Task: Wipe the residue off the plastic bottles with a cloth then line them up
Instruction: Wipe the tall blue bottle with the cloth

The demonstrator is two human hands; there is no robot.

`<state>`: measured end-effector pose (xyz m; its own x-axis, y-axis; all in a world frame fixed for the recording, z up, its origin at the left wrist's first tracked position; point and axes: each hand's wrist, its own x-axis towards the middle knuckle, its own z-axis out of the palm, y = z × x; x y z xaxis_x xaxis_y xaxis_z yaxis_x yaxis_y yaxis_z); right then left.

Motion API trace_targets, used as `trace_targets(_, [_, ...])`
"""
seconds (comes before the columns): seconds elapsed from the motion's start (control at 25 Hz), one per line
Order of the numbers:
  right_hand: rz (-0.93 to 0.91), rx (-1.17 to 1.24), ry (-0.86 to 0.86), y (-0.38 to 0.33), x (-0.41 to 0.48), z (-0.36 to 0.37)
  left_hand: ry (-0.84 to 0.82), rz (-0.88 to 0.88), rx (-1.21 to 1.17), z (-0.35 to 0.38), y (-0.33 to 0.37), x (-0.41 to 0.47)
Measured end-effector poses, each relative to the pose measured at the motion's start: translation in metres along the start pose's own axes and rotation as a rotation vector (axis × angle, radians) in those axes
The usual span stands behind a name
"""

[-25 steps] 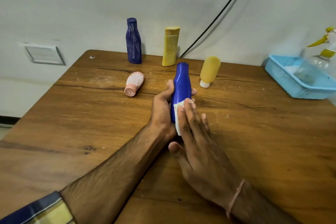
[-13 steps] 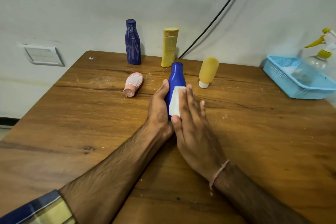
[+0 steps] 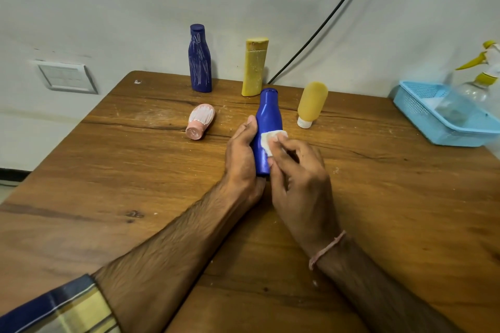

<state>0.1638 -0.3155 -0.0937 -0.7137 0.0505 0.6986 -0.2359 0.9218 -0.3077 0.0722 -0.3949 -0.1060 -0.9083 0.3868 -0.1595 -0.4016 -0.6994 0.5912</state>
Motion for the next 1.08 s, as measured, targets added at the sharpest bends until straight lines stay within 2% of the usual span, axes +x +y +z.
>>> trace_targets(0.12, [0.046,0.141,0.07,0.015,0.026,0.004,-0.005,0.097,0.053,0.002,-0.003,0.001])
trace_targets(0.24, [0.07,0.191,0.06,0.014,0.051,0.01,-0.01,0.126,0.064,0.003,-0.004,0.0])
trace_targets(0.44, [-0.243,0.019,-0.113,0.014,0.002,-0.002,0.062,0.006,-0.041,0.001,0.005,-0.004])
trace_targets(0.52, [-0.282,0.041,-0.103,0.022,-0.013,-0.013,0.098,0.0,-0.033,0.005,0.004,-0.007])
trace_targets(0.72, [0.065,0.175,0.081,0.02,0.01,-0.001,0.104,0.127,0.096,0.006,-0.003,-0.001])
trace_targets(0.8, [0.048,0.2,0.087,0.012,0.009,0.003,0.107,0.112,0.134,0.004,-0.001,-0.002])
trace_targets(0.96, [-0.137,0.157,-0.007,0.009,-0.017,-0.008,0.158,0.064,0.136,0.001,0.003,-0.001])
trace_targets(1.08, [-0.083,0.189,-0.012,0.009,-0.019,-0.015,0.148,0.131,0.192,0.007,0.003,-0.006])
